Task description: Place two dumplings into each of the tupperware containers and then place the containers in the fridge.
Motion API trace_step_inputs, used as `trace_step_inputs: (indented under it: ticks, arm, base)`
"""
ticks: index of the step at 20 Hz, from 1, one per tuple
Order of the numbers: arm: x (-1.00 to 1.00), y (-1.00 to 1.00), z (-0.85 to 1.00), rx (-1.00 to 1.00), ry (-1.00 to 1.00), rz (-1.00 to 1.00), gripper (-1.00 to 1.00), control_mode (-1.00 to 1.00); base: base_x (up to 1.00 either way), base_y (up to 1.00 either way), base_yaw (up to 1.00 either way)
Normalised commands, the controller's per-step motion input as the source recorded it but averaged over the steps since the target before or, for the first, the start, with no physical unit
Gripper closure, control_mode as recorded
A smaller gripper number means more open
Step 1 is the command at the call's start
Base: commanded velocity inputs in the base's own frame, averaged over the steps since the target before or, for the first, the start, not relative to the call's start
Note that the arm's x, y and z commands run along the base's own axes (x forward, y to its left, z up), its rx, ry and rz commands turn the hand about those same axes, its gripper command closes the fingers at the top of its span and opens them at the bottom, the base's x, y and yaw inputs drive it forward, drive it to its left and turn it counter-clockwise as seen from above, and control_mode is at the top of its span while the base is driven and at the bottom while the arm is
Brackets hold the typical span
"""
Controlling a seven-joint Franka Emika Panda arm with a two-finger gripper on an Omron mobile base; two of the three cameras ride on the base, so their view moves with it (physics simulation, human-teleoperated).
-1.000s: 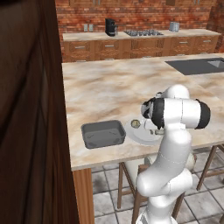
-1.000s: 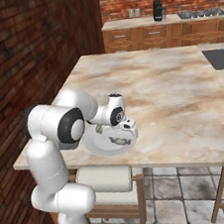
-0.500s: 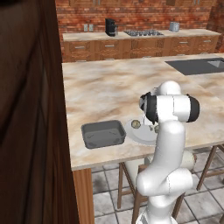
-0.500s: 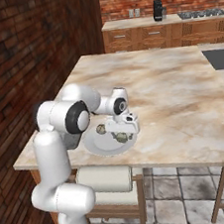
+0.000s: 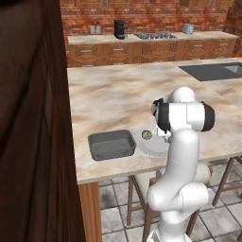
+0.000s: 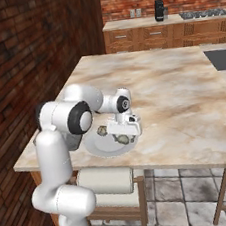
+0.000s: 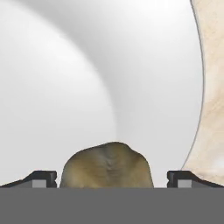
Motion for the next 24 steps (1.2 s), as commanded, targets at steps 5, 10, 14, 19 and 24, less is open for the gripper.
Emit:
trace_step_inputs:
  ticks: [5,10,14,19,24]
  arm:
    - [-0.27,0.05,-0.27,0.0,-0.08,0.0,-1.0,-1.0]
    - [0.0,0.19,-0.2,0.0,-0.05,0.0,1.0,-1.0]
    - [-0.16,0.35,0.06,0.0,-0.18,0.0,1.0,-1.0]
    - [-0.14,1.0,0.72,0.0,-0.53,0.01,1.0,-1.0]
    - [-0.12,1.0,0.43,-0.03,-0.23,0.02,1.0,-1.0]
  base:
    - [0.0,0.0,0.0]
    - [0.0,0.0,0.0]
    - [0.0,0.0,0.0]
    - [0.0,0.0,0.0]
    - [0.0,0.0,0.0]
